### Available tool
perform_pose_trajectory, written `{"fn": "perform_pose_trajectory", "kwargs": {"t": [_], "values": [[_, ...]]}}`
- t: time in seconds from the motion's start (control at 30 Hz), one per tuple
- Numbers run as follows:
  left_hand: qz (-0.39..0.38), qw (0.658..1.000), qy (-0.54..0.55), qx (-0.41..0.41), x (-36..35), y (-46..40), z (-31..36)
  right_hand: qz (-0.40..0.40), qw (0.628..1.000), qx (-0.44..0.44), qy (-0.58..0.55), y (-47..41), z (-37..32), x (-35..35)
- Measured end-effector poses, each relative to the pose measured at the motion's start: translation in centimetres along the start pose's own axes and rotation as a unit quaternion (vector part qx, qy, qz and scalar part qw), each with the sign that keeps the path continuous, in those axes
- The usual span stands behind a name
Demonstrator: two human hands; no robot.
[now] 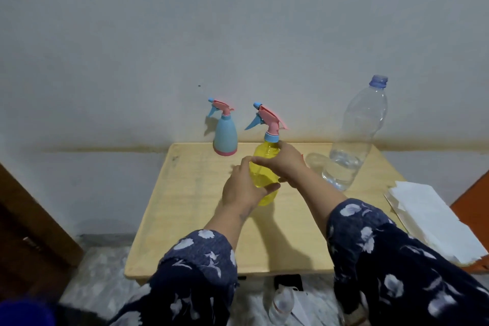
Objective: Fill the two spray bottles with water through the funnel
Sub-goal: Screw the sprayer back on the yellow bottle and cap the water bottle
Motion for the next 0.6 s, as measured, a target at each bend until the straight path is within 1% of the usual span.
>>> {"fn": "perform_pose_trajectory", "kwargs": {"t": [0.17, 0.33, 0.47, 0.6], "values": [[-0.039, 0.995, 0.09, -0.02, -2.5, -7.7, -1.3, 0.037, 0.999, 0.01, -0.017, -7.7, 0.7, -0.3], [-0.036, 0.987, 0.153, -0.021, -5.1, -15.3, -2.6, 0.096, 0.993, -0.001, -0.062, -14.6, 2.1, -1.3], [-0.023, 0.987, 0.157, -0.021, -6.9, -20.0, -3.7, 0.137, 0.986, 0.005, -0.093, -18.5, 3.2, -2.2], [-0.012, 0.989, 0.144, -0.018, -8.4, -22.8, -4.7, 0.148, 0.982, 0.015, -0.117, -21.0, 4.4, -3.1]]}}
Point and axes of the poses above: each hand's wrist, its own y-axis away from the middle knuckle, its own x-axis out of the back of the hand, z = x × y, the point moved 4 cm from there along -y, towards the middle knuckle, and after that the axes turned 1 degree about y, right-handed, at the moved point
